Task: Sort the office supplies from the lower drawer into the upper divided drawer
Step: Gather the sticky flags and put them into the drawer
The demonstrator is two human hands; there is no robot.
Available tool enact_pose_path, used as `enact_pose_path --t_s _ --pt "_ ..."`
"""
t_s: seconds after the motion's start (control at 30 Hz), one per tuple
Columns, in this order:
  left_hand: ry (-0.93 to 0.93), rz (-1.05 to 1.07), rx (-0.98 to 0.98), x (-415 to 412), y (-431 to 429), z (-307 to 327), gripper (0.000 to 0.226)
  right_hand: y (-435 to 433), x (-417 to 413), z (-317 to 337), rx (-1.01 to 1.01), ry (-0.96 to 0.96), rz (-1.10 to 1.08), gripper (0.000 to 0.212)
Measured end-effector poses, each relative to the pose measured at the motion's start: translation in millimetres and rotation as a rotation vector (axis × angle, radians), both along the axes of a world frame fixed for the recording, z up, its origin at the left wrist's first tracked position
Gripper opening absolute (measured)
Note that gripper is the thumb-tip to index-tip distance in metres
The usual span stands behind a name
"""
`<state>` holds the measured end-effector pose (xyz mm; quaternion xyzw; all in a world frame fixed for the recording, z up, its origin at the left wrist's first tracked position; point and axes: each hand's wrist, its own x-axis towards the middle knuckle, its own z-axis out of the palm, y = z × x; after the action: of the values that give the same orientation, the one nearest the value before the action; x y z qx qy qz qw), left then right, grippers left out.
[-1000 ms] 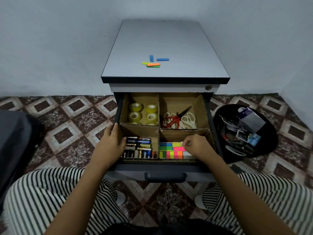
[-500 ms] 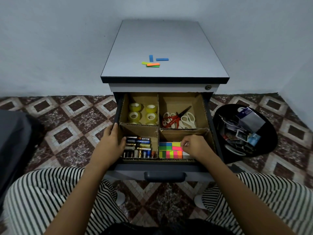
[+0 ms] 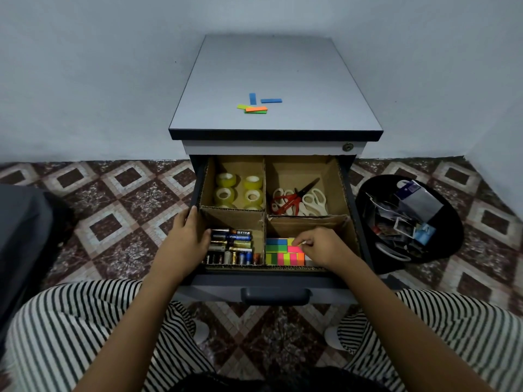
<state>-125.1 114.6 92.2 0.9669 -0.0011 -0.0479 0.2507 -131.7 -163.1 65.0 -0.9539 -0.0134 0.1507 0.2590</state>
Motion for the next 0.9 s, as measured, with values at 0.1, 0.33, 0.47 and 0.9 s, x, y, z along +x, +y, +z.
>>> enact_pose_path --t_s 0.1,0.33,0.47,0.9 --pt "-0.003 0.001 -0.005 0 0 0 0.065 0 0 0 -0.006 0.015 0.001 0.024" --pt "-0.012 0.008 -0.021 0 1 -3 0.064 0 -3 2 -0.001 -0.039 -0.011 0.026" --pt "-0.071 0.027 -0.08 -1 2 -2 0.06 0 -7 9 0.019 -0.112 -0.06 0.023" --pt "-0.635 -0.26 -0.101 97 -51 73 0.029 24 84 127 0.26 -0.541 -0.187 0.021"
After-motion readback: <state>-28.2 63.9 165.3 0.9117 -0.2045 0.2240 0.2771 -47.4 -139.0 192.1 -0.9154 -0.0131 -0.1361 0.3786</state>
